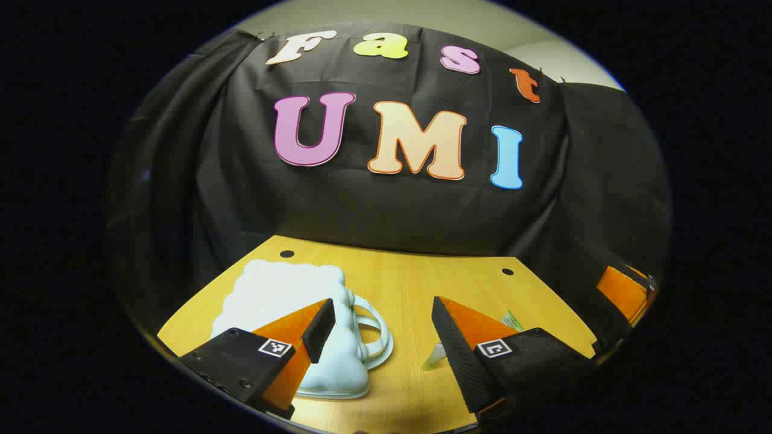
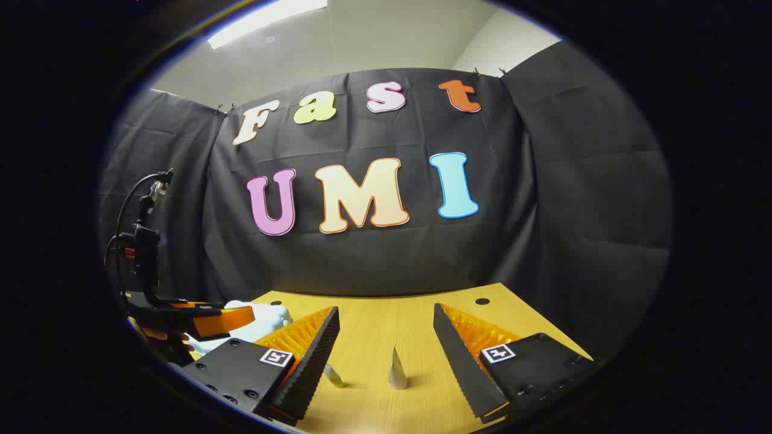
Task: First open the suitcase, pack the skin care products into it, and then close the suitcase.
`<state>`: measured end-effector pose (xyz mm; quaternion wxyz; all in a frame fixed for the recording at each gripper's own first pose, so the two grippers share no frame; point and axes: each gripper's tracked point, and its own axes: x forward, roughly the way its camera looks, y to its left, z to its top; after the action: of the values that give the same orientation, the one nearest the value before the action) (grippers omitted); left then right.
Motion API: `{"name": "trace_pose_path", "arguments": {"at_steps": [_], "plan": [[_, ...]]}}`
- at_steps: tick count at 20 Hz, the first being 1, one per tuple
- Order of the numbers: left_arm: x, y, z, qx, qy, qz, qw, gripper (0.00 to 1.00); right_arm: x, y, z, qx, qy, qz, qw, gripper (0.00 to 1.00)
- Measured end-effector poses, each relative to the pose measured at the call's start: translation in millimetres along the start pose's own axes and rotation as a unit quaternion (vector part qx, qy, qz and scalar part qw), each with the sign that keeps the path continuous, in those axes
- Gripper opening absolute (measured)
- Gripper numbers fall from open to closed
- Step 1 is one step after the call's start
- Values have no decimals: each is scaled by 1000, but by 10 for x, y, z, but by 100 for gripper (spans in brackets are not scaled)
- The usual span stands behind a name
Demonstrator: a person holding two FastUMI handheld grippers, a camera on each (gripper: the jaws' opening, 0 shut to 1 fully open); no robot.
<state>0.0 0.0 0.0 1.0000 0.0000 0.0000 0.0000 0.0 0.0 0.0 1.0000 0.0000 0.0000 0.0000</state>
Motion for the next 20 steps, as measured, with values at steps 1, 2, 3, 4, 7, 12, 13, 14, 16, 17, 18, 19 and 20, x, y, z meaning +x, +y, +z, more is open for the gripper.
{"name": "trace_pose_path", "arguments": {"at_steps": [1, 2, 3, 4, 7, 12, 13, 14, 16, 17, 18, 19, 20], "plan": [[-5, 40, 5, -3, -1, 4, 1000, 95, -9, 19, -22, -2, 2, 2, 1000, 98], [-10, 75, 14, -4, 0, 8, 1000, 95, -8, 38, -22, -7, 2, 4, 1000, 97], [-6, 123, 6, -3, 5, 12, 1000, 95, -20, 61, -25, -12, 1, 7, 1000, 97], [-11, 176, -11, -2, 7, 17, 1000, 96, -24, 79, -16, -15, 0, 10, 1000, 97], [38, 272, -7, -4, 23, 18, 1000, 95, -17, 129, -64, -15, 4, 19, 1000, 97], [255, 228, -102, -6, 82, -9, 997, 95, 22, 105, -134, -3, 15, 23, 1000, 97], [324, 235, -100, -5, 94, -9, 996, 95, 21, 96, -155, 2, 18, 23, 1000, 97], [388, 217, -120, -5, 109, -14, 994, 96, 14, 80, -173, 7, 21, 21, 1000, 97], [561, 172, -162, -12, 141, -23, 990, 95, 0, 22, -218, 13, 29, 16, 999, 97], [628, 156, -199, -21, 166, -24, 986, 95, -9, -13, -243, 15, 33, 13, 999, 97], [676, 124, -266, -35, 192, -29, 980, 95, -14, -48, -255, 17, 35, 9, 999, 97], [750, 87, -326, -51, 214, -33, 975, 95, -20, -83, -268, 19, 38, 6, 999, 98], [839, 75, -382, -62, 232, -37, 970, 95, -32, -119, -267, 21, 38, 2, 999, 98]]}}
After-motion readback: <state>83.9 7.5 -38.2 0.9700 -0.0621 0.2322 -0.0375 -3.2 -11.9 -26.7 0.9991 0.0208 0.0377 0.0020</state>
